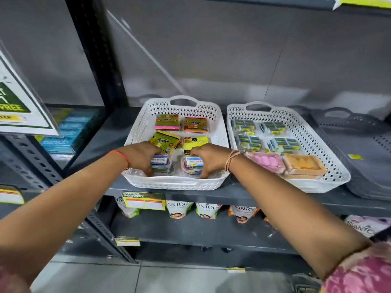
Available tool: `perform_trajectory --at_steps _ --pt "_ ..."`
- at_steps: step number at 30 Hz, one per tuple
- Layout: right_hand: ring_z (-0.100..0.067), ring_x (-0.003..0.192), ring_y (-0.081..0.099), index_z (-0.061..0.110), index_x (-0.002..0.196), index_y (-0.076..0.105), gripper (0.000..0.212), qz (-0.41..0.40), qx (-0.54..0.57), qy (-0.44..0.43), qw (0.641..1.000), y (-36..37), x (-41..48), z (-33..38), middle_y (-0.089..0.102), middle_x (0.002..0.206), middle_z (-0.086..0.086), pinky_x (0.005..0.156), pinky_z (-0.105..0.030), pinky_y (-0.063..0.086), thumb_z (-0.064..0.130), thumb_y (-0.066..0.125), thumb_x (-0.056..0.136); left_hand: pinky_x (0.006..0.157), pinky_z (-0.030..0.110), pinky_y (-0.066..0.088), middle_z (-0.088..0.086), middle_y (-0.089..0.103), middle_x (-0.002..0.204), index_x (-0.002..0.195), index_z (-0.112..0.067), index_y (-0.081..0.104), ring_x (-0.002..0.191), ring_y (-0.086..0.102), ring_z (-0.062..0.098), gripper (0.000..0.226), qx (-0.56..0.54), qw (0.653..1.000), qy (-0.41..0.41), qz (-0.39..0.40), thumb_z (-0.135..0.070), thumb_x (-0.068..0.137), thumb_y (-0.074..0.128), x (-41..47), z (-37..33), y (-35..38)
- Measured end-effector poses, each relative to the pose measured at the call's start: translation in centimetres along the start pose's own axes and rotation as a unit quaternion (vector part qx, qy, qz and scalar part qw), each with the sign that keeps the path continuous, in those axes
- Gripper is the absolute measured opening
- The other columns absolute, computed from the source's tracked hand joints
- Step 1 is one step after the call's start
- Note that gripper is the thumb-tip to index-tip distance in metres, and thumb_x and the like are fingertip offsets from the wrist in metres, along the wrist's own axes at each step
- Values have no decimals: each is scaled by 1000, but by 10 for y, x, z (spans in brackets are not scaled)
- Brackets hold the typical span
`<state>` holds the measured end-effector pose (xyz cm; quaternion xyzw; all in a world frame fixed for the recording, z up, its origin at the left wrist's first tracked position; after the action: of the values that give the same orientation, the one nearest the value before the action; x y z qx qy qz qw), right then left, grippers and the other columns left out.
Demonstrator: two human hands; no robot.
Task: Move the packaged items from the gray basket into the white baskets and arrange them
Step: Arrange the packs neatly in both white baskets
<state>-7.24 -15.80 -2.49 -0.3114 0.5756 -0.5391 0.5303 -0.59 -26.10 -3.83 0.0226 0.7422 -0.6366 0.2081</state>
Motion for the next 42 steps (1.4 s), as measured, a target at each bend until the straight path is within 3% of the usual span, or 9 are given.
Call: perform_trajectory --at_steps 10,13,16,19,23,26,31,37,42 --pt "-29 117 51 8 132 40 78 35 39 10 999 -3 0 -5 52 133 -14 96 -30 46 27 80 68 86 32 43 13 56 114 113 -8 50 101 52 26 60 -12 1000 14 -3 -29 64 78 -1 -6 -6" --pt "-24 127 44 13 140 33 76 -42 199 0 979 -43 7 -9 44 142 -11 105 -25 35 38 70 78 82 28 48 4 60 105 107 -15 53 93 56 18 71 -207 977 7 -57 -52 52 79 -7 7 -44" --pt "-29 120 51 16 143 26 67 -49 410 46 910 -54 29 -19 41 144 -17 109 -48 36 55 39 90 97 33 43 4 61 114 110 -21 57 105 56 18 92 -400 901 -25 -165 -86 45 52 -6 34 -80" --pt "-43 128 42 27 148 3 82 64 595 112 793 -18 47 -16 30 145 -32 112 -49 29 73 15 82 114 50 22 23 38 141 133 -14 36 130 34 40 84 -576 785 -123 -190 -74 75 30 9 59 -60" --pt "-49 133 33 24 146 -14 102 119 702 169 682 10 61 -16 24 143 -42 114 -49 24 84 15 70 98 32 38 13 35 140 141 -8 20 119 46 32 83 -672 703 -183 -142 -68 83 16 22 62 -27" --pt "-50 135 28 11 147 -9 110 102 752 197 621 17 68 -18 20 143 -44 115 -48 22 83 25 71 95 29 34 16 20 151 142 -4 11 136 29 28 90 -722 655 -194 -111 -71 81 11 23 54 -20" --pt "-50 137 24 7 147 -5 102 36 821 212 528 14 68 -19 18 146 -41 116 -50 17 74 31 79 91 36 35 25 38 137 141 -1 10 131 36 35 98 -724 651 -214 -71 -75 77 7 17 49 -13" --pt "-52 135 26 10 147 -8 101 27 837 221 500 11 69 -22 18 146 -41 116 -54 17 76 26 78 102 42 32 28 30 145 140 1 9 126 39 39 104 -738 641 -209 -41 -78 73 0 16 48 -10" --pt "-50 134 30 11 148 -1 97 22 823 231 518 8 66 -20 23 146 -37 114 -54 21 75 25 79 64 33 44 23 47 132 139 0 20 73 58 23 105 -723 654 -221 -29 -77 72 -6 17 45 -8"
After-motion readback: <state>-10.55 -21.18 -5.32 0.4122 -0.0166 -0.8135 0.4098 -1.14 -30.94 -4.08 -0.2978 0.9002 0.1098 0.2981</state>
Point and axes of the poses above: each hand's wrist, its own x-axis towards the middle knuckle, its own y-axis out of the palm, z = x × y, the point moved 10 cm from there along x, towards the middle knuckle
